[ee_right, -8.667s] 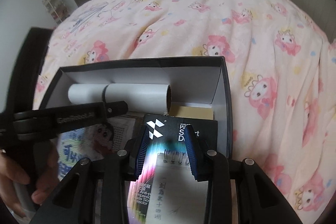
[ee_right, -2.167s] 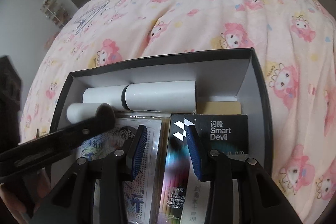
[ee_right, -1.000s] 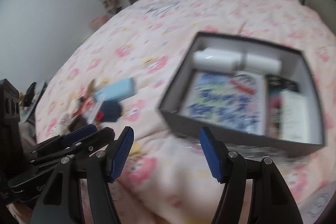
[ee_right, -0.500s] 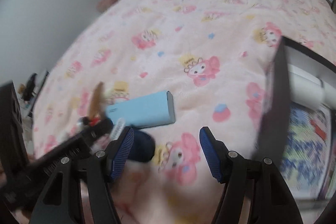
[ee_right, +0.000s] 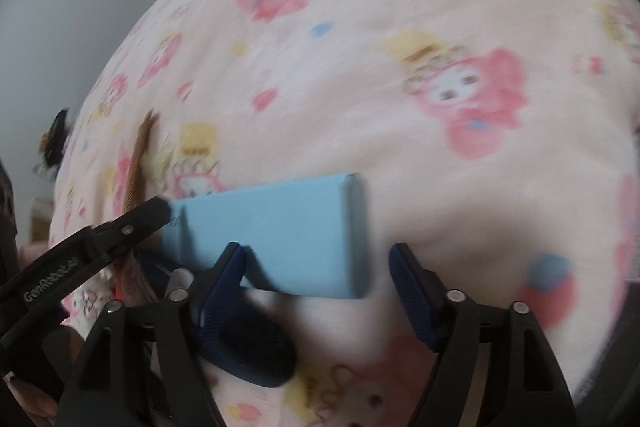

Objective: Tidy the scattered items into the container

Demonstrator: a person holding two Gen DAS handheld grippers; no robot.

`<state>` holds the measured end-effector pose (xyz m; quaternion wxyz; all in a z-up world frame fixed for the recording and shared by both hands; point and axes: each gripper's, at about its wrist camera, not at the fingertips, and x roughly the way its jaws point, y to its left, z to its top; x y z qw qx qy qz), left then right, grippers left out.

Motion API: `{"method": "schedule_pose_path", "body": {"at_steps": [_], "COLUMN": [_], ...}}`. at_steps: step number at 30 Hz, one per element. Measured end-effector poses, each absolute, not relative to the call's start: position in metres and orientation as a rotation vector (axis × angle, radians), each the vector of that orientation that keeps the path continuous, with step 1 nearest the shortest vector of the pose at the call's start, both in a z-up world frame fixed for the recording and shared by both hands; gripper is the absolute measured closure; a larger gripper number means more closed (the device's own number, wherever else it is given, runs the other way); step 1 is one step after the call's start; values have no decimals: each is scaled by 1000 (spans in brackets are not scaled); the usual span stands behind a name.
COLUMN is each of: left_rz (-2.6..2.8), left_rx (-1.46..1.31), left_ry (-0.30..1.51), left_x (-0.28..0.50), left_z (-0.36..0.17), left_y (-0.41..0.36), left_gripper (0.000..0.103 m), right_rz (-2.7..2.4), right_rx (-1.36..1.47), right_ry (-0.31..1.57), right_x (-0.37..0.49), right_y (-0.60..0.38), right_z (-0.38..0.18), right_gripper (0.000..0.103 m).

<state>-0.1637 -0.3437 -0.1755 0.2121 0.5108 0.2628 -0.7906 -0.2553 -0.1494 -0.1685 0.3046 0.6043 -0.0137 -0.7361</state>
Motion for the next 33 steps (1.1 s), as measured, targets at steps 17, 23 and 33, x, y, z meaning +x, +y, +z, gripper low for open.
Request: {"method": "schedule_pose_path", "body": {"at_steps": [17, 23, 33], "left_rz": [-2381, -2259, -2276], "left_rx": [1408, 1440, 1497], "left_ry": [1106, 1066, 1042], "left_x": [-151, -167, -182], "left_z": [-163, -182, -185], "left_y": [-323, -345, -338], "left_gripper": [51, 50, 47], "right_rz": [-2048, -2183, -2193], "right_rx": [1410, 1360, 1439], "right_ry": [-90, 70, -19], "right_x": [-195, -186, -204], "right_y": [-97, -101, -84], "right_z": [-104, -95, -114], "right_gripper": [68, 89, 52]}}
